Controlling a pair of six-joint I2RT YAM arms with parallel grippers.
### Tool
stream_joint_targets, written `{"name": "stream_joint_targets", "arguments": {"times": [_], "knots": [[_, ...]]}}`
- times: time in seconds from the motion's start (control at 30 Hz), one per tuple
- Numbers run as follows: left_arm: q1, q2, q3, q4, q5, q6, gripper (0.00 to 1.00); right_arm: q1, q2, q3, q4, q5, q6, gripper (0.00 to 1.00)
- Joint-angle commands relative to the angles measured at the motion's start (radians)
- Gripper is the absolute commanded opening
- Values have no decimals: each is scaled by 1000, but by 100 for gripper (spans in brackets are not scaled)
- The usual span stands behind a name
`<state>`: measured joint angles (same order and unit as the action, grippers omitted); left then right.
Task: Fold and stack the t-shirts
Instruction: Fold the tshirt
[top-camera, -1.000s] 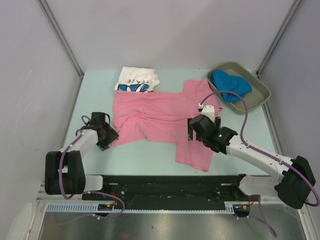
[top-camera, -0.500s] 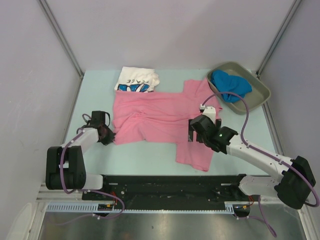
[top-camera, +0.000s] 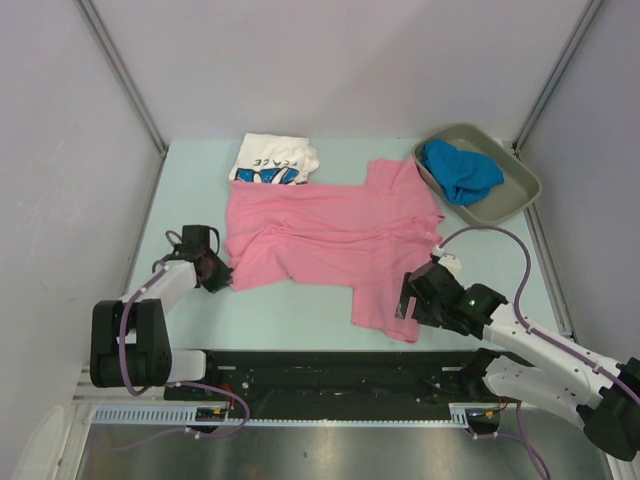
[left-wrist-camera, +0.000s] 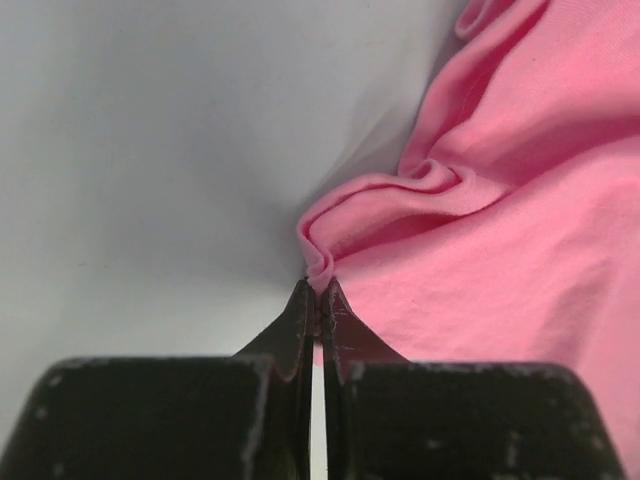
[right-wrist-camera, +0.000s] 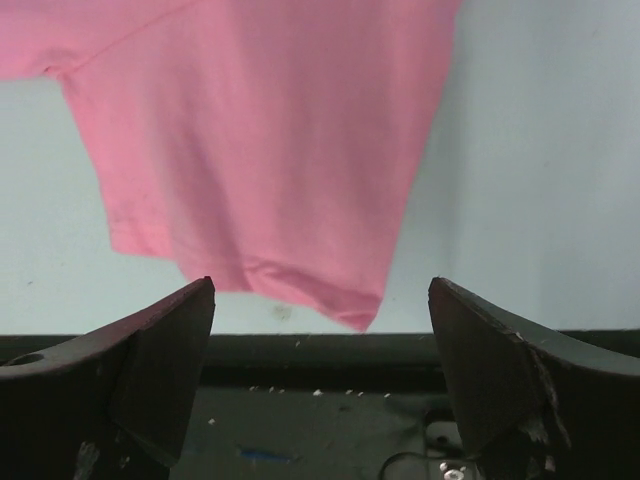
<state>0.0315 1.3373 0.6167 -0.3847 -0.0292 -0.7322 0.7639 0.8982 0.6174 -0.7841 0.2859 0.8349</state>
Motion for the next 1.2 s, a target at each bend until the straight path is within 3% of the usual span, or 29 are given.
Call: {"name": "stream_joint_targets", "arguments": {"times": [0.0, 0.43, 0.93, 1.17], "knots": [[4, -47, -5, 0, 52, 8, 0, 35, -34, -36, -47, -47, 207, 91], [4, -49, 5, 1, 80, 16, 1, 64, -84, -180, 16, -79, 382, 84], [30, -56, 6, -13, 81, 33, 4, 69, -12, -240, 121, -79, 415, 63], [38, -55, 5, -11, 91, 36, 5, 77, 33, -260, 163, -91, 415, 41]]}}
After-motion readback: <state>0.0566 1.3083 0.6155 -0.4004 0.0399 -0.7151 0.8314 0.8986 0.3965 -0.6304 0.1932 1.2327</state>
